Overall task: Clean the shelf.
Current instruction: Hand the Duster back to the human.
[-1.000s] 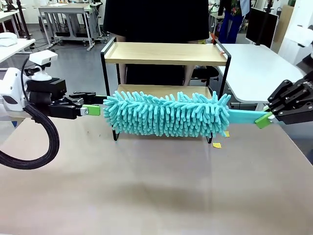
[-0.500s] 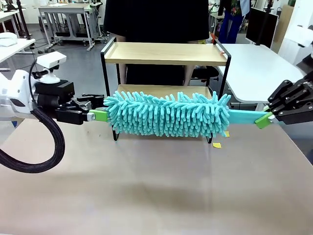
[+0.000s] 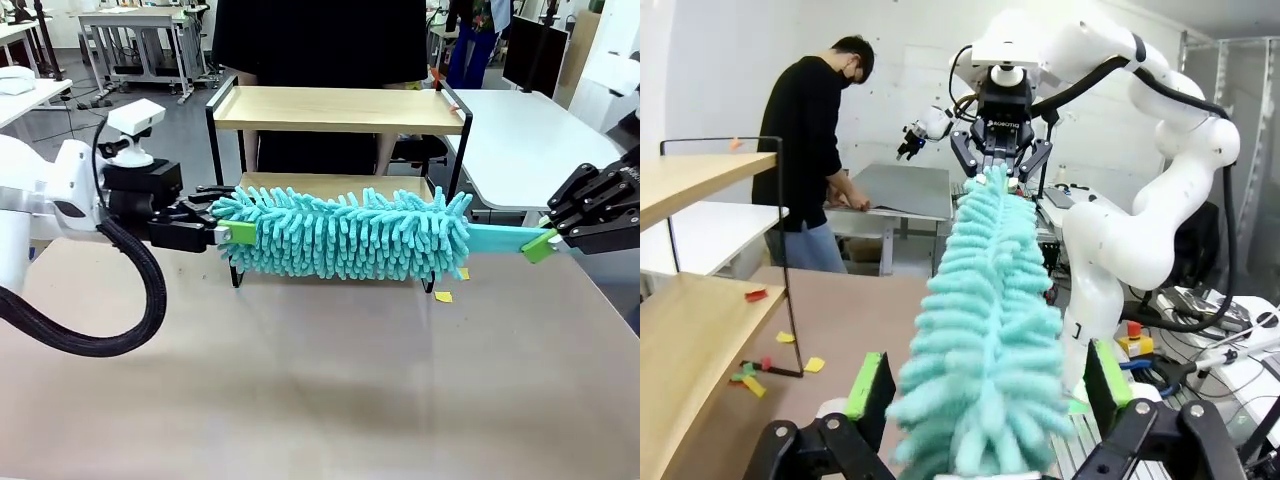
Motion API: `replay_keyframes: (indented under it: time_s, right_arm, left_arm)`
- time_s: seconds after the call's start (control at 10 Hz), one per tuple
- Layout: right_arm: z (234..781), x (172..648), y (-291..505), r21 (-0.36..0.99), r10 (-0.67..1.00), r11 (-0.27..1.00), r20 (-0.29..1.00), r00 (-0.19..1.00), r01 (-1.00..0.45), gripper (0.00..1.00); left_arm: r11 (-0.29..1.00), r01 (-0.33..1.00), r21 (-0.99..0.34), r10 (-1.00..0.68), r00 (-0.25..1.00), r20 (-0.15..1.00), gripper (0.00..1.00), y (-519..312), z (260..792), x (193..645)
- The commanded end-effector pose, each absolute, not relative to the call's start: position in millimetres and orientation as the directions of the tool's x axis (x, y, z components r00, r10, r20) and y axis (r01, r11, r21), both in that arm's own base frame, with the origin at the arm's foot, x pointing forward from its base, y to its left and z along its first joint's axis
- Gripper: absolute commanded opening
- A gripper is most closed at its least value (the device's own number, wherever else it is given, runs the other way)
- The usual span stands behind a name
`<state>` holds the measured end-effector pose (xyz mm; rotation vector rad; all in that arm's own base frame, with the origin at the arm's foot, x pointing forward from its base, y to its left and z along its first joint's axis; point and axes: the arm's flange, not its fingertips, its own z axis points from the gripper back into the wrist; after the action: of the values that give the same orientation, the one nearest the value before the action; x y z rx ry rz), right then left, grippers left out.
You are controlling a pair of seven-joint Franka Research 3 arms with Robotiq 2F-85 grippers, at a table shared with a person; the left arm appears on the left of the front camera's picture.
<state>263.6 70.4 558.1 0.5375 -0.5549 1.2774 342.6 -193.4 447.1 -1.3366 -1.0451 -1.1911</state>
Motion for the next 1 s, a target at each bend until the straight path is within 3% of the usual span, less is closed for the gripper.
replay_keyframes:
  time_s: [0.0,0.9]
  right_arm:
    - [560,265,70,0.053,0.721,0.186,0.671,0.173,-0.981,0.13]
    - [560,265,70,0.053,0.721,0.186,0.671,0.173,-0.981,0.13]
  left_arm:
    - [-0.101,0.985,-0.142,-0.022,0.141,0.99,1.0,-203,438,294]
    - [-0.101,0.986,-0.135,-0.069,0.128,0.989,1.0,-215,431,291]
